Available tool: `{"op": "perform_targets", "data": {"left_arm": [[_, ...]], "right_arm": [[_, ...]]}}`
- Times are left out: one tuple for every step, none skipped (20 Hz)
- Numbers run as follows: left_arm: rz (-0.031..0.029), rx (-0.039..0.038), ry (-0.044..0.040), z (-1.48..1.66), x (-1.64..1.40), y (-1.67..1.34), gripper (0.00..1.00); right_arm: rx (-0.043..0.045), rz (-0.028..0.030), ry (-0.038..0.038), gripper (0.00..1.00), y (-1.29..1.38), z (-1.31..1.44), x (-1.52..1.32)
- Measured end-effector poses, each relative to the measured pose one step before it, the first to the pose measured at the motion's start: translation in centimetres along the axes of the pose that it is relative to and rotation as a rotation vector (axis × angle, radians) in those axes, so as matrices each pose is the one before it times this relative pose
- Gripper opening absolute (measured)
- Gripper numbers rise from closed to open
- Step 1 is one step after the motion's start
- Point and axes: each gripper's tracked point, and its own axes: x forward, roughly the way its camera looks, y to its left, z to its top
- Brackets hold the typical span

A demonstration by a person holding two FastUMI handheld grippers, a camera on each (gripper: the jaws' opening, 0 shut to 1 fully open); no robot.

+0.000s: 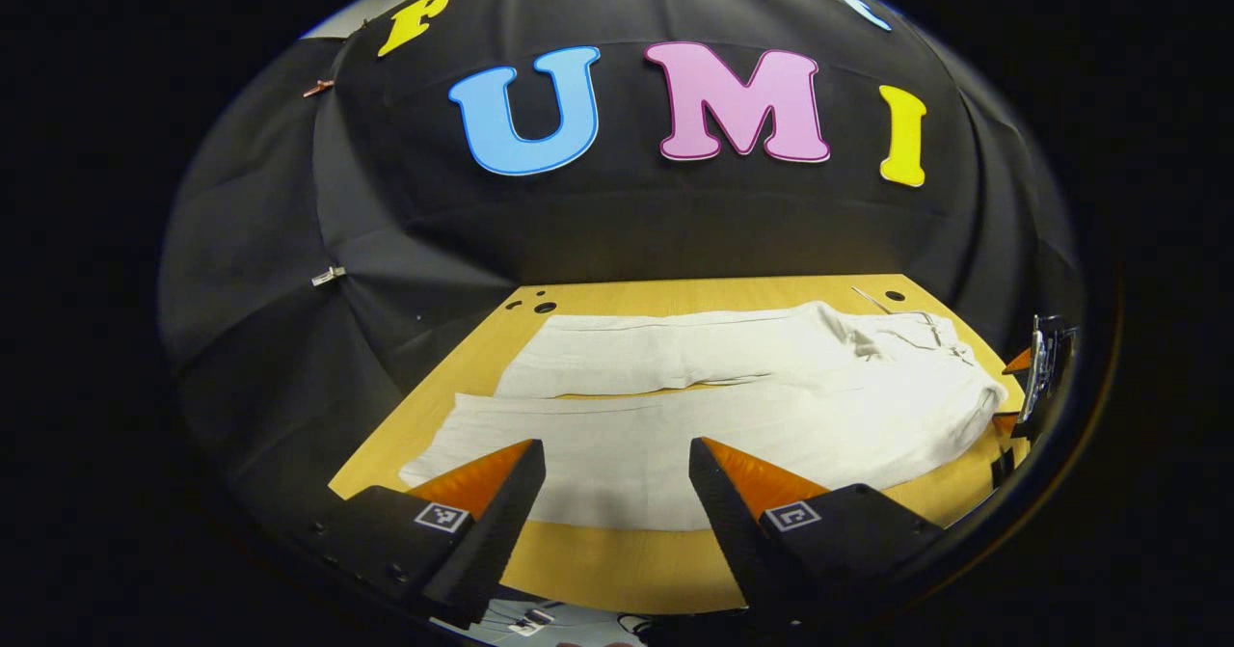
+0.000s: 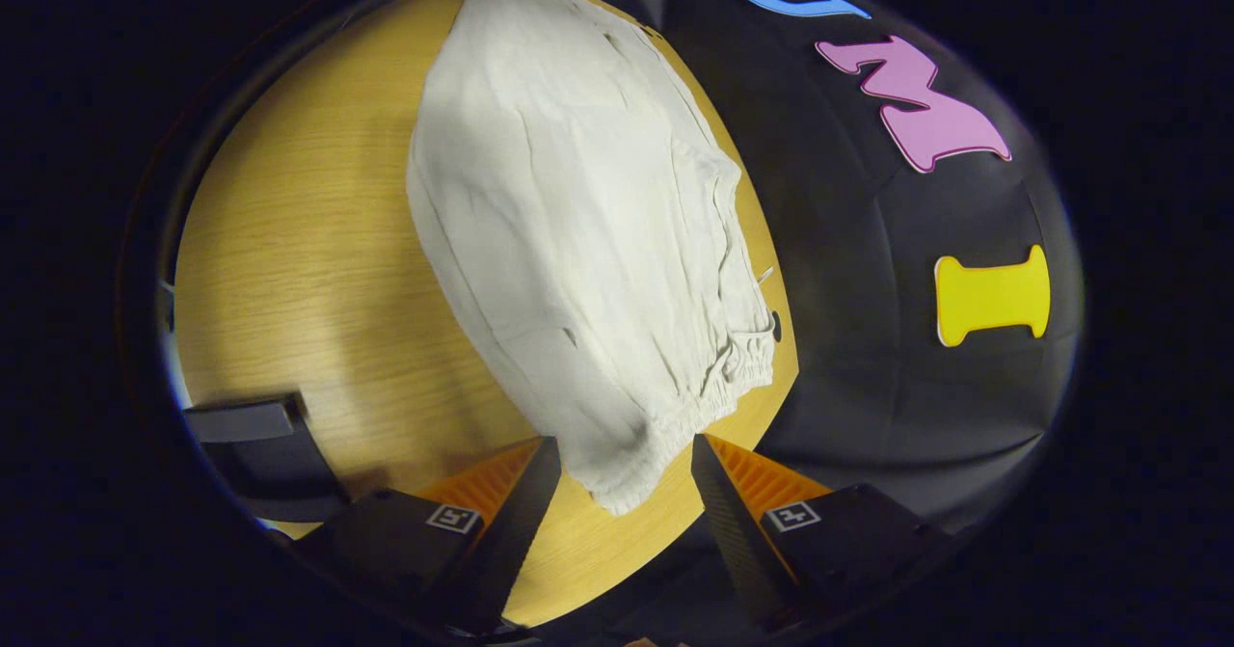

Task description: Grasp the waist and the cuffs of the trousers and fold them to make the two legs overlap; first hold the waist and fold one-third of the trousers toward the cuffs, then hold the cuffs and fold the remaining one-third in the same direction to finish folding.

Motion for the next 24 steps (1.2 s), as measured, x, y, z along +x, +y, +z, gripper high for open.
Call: {"op": "perform_targets", "data": {"left_arm": [[0.00333,0.00492,0.00186,0.142,-0.098,0.159,0.95],[0.00162,0.00336,0.00041,0.047,-0.194,0.204,0.95],[0.00026,0.00160,-0.00015,0.091,-0.135,0.203,0.95],[-0.00008,0.00209,0.00176,-0.017,-0.161,0.237,0.95],[0.00368,0.00468,0.00347,-0.134,-0.095,0.351,0.95],[0.00306,0.00423,0.00407,-0.263,0.061,0.407,0.95],[0.00276,0.00146,0.00780,-0.215,-0.008,0.350,0.95],[0.00268,0.00022,0.00785,-0.317,0.063,0.426,0.95],[0.00282,-0.00207,0.00669,-0.026,0.078,0.475,0.95],[0.00347,-0.00441,0.00752,-0.218,0.199,0.442,0.95],[0.00333,-0.00340,0.00655,-0.149,0.207,0.449,0.95],[0.00584,-0.00128,0.01049,-0.366,0.252,0.523,0.95],[0.00942,0.00101,0.01116,-0.336,0.319,0.560,0.95],[0.00980,0.00081,0.01128,-0.477,0.160,0.628,0.95],[0.00951,0.00052,0.01099,-0.483,0.237,0.390,0.95],[0.00856,0.00237,0.01256,-0.468,0.296,0.427,0.95],[0.00812,0.01015,0.00764,-0.580,0.160,0.410,0.95],[0.00833,0.01706,0.01082,-0.560,0.379,0.566,0.95],[-0.00321,0.02060,0.00988,-0.658,0.393,0.474,0.97],[-0.00731,0.03449,0.00602,-0.711,0.319,0.385,0.97],[-0.00381,0.05401,0.01025,-0.792,0.622,0.695,0.97],[0.00409,0.06955,0.01311,-0.774,0.744,1.044,0.97],[0.00545,0.07570,0.01018,-0.911,0.737,1.181,0.97],[0.00598,0.07549,0.01167,-1.290,0.631,1.172,0.97]], "right_arm": [[-0.02118,-0.00270,0.00080,0.92,-0.202,0.142,0.501],[-0.02427,-0.00039,0.00446,0.91,-0.281,0.150,0.315],[-0.02534,0.00313,0.00445,0.91,-0.214,0.094,0.538],[-0.02539,0.00495,0.00307,0.91,-0.161,0.156,0.346],[-0.01203,0.01325,0.00517,0.91,0.097,-0.016,0.409],[0.00524,0.02966,0.01757,0.89,0.398,-0.256,0.386],[0.00812,0.01214,0.02055,0.83,0.083,-0.020,0.389],[0.00299,-0.00175,0.01750,0.66,-0.318,-0.051,0.310],[0.00243,0.01265,0.01946,0.68,0.174,0.034,0.061],[0.01008,0.04046,0.02378,0.63,0.685,-0.174,0.306],[0.00821,0.01875,0.01464,0.55,0.156,0.082,-0.061],[0.01018,0.03551,0.01160,0.34,0.444,0.077,0.196],[0.00124,0.01615,0.01461,0.32,-0.004,-0.100,0.027],[-0.00438,0.01676,0.00408,0.07,0.067,0.105,-0.015],[-0.00610,0.00677,0.01152,0.16,-0.149,0.122,0.177],[-0.00118,0.02791,-0.00031,0.11,0.221,-0.037,0.515],[0.00525,0.03314,0.00022,0.08,0.194,0.124,-0.574],[0.01209,0.04690,0.00149,0.05,-0.103,-0.126,0.428],[0.01130,0.03507,0.00099,0.05,0.071,0.285,-0.539],[-0.00375,0.02142,0.00161,0.05,-0.087,-0.009,0.159],[-0.01537,0.00998,0.00422,0.05,0.048,-0.029,-0.130],[-0.01276,0.00060,0.00214,0.05,0.020,-0.012,-0.029],[-0.00499,0.00185,0.00027,0.05,0.155,0.042,-0.094],[-0.00352,0.00414,0.00696,0.05,0.120,0.056,-0.046]]}}
